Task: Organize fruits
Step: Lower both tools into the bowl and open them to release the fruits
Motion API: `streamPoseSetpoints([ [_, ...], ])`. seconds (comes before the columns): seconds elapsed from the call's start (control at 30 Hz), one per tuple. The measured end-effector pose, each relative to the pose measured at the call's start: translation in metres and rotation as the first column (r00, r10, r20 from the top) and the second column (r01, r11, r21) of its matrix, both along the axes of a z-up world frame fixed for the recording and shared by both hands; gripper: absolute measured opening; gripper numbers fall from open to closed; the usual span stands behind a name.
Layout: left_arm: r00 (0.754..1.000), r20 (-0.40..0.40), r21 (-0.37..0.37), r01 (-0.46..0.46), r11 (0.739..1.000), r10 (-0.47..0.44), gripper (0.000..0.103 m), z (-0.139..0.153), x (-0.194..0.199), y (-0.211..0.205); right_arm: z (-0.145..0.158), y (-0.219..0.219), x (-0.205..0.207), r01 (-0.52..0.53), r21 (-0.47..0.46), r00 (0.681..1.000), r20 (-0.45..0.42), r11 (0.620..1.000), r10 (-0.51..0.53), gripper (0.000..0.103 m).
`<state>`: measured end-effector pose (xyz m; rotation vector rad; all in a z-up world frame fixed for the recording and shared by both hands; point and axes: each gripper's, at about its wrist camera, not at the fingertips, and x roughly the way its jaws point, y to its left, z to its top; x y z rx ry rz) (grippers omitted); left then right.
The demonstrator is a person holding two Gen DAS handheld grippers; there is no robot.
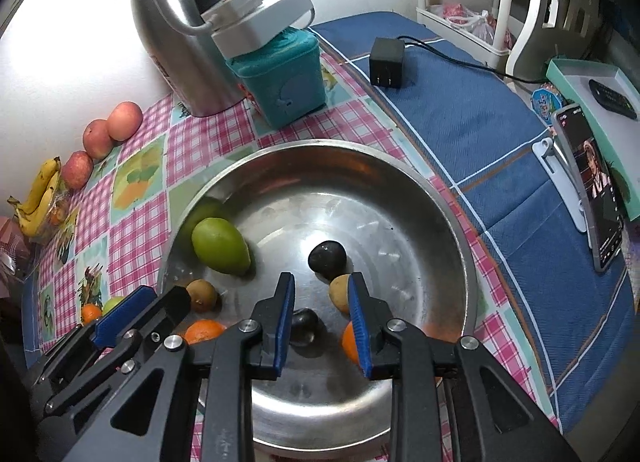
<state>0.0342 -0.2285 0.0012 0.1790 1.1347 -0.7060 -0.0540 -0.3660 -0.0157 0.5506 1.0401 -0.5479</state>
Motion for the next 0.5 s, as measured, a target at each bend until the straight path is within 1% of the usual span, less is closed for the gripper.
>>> streamPoseSetpoints([
  [0.2,0.998,-0.024,0.037,-0.054,0.998,0.054,0.041,-0.002,0.002,0.019,-0.002,0.008,-0.002,-0.01,0.008,1.0,-0.023,1.0,0.01,0.028],
  [0.43,0.996,0.006,0.1,-0.084,0.991,0.084,0.041,-0.001,-0.001,0.041,-0.005,0.022,-0.003,-0.041,0.008,0.998,-0.048,0.999,0.041,0.028],
  [0.5,0.995,0.001,0.108,-0.101,0.989,0.101,0.041,-0.002,0.002,0.047,-0.005,0.025,-0.002,-0.051,0.003,0.997,-0.057,0.999,0.051,0.028],
])
